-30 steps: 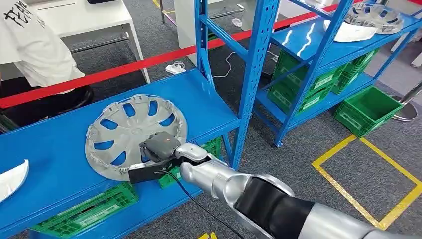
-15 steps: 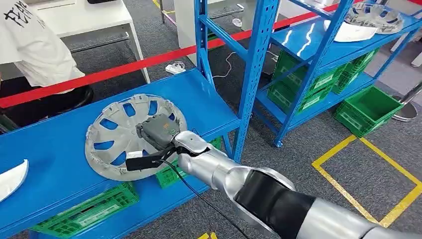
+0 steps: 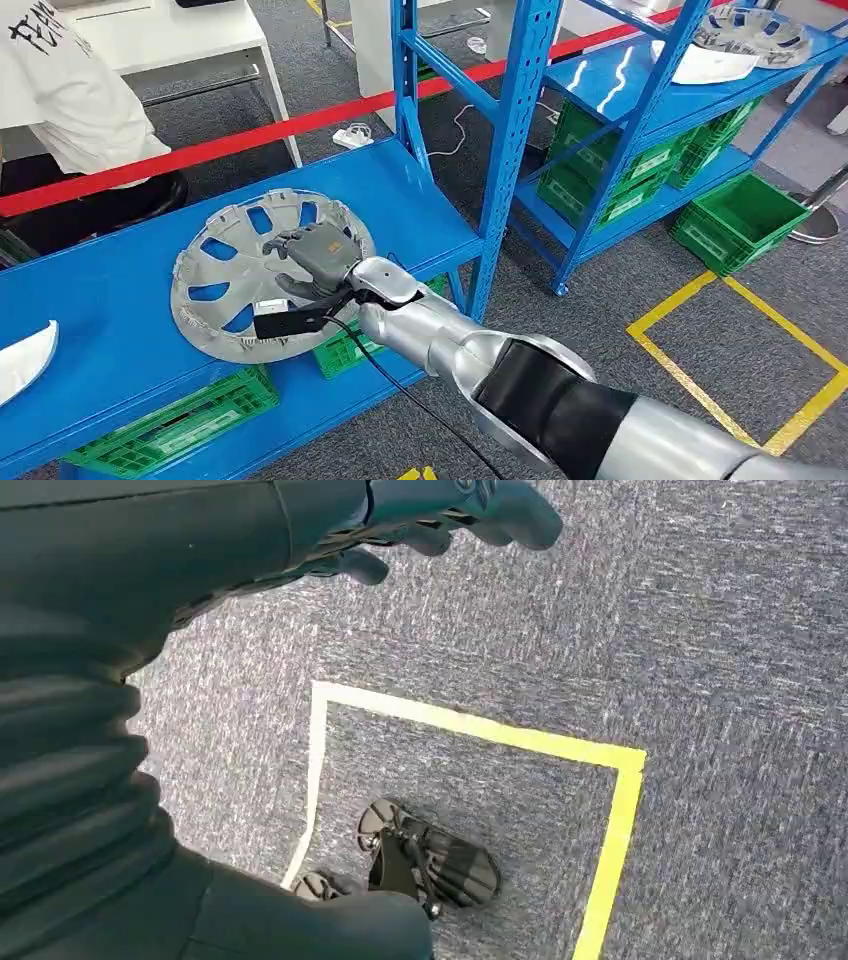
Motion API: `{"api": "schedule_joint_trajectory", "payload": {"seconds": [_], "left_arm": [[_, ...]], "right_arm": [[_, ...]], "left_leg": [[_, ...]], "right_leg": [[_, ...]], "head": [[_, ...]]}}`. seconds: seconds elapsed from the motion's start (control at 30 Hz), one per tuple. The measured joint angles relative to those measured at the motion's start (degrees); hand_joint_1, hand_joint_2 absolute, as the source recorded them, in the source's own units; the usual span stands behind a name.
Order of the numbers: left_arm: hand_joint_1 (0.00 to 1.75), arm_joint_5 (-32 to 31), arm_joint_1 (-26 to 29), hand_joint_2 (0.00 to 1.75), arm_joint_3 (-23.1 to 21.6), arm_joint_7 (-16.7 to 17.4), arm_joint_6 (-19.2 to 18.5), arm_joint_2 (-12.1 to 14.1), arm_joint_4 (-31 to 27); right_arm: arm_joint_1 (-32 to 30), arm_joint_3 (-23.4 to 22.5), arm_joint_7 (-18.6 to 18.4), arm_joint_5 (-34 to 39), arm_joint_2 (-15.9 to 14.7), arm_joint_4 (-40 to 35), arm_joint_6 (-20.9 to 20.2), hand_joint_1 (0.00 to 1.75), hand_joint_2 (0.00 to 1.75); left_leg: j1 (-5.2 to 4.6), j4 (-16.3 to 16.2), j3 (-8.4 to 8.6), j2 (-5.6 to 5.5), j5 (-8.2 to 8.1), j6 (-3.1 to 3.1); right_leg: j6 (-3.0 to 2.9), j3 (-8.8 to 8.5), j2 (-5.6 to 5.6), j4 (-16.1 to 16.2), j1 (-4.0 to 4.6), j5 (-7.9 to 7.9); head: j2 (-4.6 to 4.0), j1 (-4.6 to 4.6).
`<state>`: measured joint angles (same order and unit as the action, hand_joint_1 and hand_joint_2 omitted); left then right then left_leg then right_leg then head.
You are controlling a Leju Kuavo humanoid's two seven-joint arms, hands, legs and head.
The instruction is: Take the parts from the cabinet and place them on the table.
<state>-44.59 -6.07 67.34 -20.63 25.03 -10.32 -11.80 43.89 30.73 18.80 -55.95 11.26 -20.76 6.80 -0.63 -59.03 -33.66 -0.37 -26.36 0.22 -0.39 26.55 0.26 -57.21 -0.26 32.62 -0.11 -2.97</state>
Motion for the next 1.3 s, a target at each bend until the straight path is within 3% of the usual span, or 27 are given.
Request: {"api": "schedule_joint_trajectory", "payload": {"seconds": [0.87,0.9,0.97,1.0,1.27,1.3], "left_arm": [[0.00,-3.02,0.01,0.00,-2.73,3.37,-0.63,-0.20,0.15],[0.00,-3.02,0.00,0.00,-2.84,3.63,-0.63,-0.22,0.15],[0.00,-3.04,-0.01,0.00,-2.84,3.87,-0.63,-0.30,0.15],[0.00,-3.08,0.00,0.00,-2.91,4.09,-0.63,-0.33,0.15],[0.00,-4.79,-0.05,0.00,-4.15,4.70,-0.59,-0.57,0.15],[0.00,-4.94,-0.09,0.00,-4.24,4.79,-0.59,-0.59,0.15]], "right_arm": [[-4.39,-1.79,2.80,0.77,0.35,-0.42,-3.59,0.00,0.00],[-4.46,-1.81,2.75,0.70,0.50,-0.42,-3.74,0.00,1.75],[-4.56,-1.81,2.64,0.31,0.77,-0.42,-4.31,0.00,1.75],[-4.59,-1.79,2.36,0.09,0.98,-0.39,-4.65,0.00,0.00],[-4.94,-1.79,1.66,-0.42,2.58,-0.15,-6.62,0.00,0.00],[-5.01,-1.79,1.73,-0.41,2.73,-0.09,-6.64,0.00,1.75]], "left_leg": [[0.00,0.01,-0.01,0.00,0.00,0.00],[0.00,0.01,-0.01,0.00,0.00,0.00],[0.00,0.01,-0.01,0.00,0.00,0.00],[0.00,0.01,-0.01,0.00,0.00,0.00],[0.00,0.01,-0.01,0.00,0.00,0.00],[0.00,0.01,-0.01,0.00,0.00,0.00]], "right_leg": [[0.00,0.00,0.00,0.00,0.00,0.00],[0.00,0.00,0.00,0.00,0.00,0.00],[0.00,0.00,0.00,0.00,0.00,0.00],[0.00,0.00,0.00,0.00,0.00,0.00],[-0.01,0.01,0.00,0.00,0.00,0.01],[-0.01,0.01,0.00,0.00,0.00,0.01]], "head": [[0.00,-0.02],[0.00,0.00],[0.00,0.00],[0.00,-0.02],[0.00,0.00],[0.00,0.00]]}}
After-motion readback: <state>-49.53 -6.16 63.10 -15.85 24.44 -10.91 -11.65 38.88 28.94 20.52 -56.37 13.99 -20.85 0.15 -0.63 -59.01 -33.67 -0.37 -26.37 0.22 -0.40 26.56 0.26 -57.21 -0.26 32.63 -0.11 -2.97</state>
